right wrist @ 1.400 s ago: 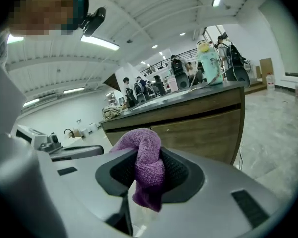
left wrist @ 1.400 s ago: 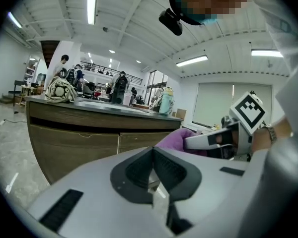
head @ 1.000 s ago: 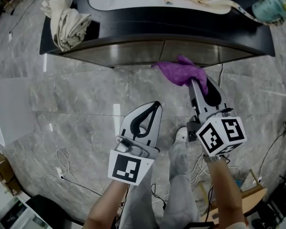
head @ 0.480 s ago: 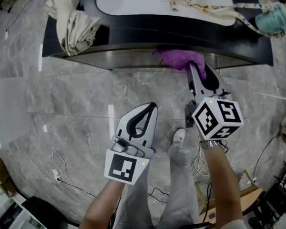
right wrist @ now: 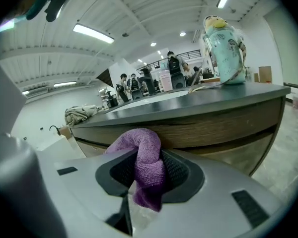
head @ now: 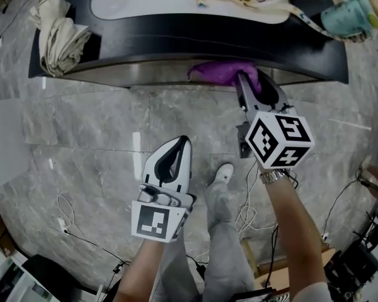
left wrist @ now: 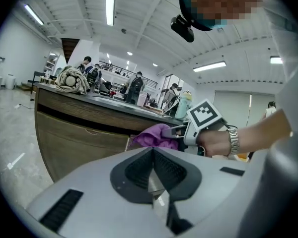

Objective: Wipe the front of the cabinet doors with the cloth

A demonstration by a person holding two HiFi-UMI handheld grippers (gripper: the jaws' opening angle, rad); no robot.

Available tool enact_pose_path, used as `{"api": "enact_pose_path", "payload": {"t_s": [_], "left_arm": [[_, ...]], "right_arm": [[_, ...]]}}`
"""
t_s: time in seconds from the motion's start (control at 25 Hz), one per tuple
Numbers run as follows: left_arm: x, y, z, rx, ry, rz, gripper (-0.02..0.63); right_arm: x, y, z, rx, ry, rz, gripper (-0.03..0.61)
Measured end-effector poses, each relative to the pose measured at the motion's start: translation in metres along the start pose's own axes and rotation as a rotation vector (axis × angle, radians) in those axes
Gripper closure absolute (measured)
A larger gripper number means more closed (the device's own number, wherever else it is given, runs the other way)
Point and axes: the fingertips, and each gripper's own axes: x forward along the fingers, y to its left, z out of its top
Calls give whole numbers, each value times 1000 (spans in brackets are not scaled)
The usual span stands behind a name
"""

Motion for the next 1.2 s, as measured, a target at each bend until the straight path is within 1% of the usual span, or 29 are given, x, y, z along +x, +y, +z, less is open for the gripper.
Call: {"api": "enact_pose_path", "payload": {"t_s": [0.08,0.16,0.24,0.4,0.48,0.6,0.68,0.84,0.96,1.08,1.12,1.2], "left_arm": [[12,-18,-6,-10,0,-16,607],[24,-35,-13,-6,17,-45,607],[32,-50,-19,-5,51,-69,607],[40,-71,-20,22,76,-108,607],[44,-78,-22,31,86,-124,607],[48,-85,-27,24,92,-123,607],[50,-91,-33,14,94,-123,607],[51,-106,-41,-3,103,-148,607],[49,-113,-43,0,111,-177,607],[45,-107,-46,0,121,-185,607],[44,-102,-47,0,123,-181,607],[40,-90,-47,-1,125,-170,607]], "right_arm": [[-6,-19,-2,3,9,-4,460],[-13,-38,-2,3,6,-17,460],[-19,-60,-3,8,3,-38,460],[-35,-110,-8,11,19,-92,460],[-43,-133,-9,-4,31,-114,460],[-51,-159,-6,-42,44,-129,460],[-55,-171,-6,-52,47,-136,460],[-63,-191,-8,-14,48,-157,460],[-69,-205,-6,-30,45,-201,460],[-77,-213,-4,7,20,-275,460],[-78,-211,-7,28,19,-281,460],[-75,-198,-21,47,42,-261,460]]}}
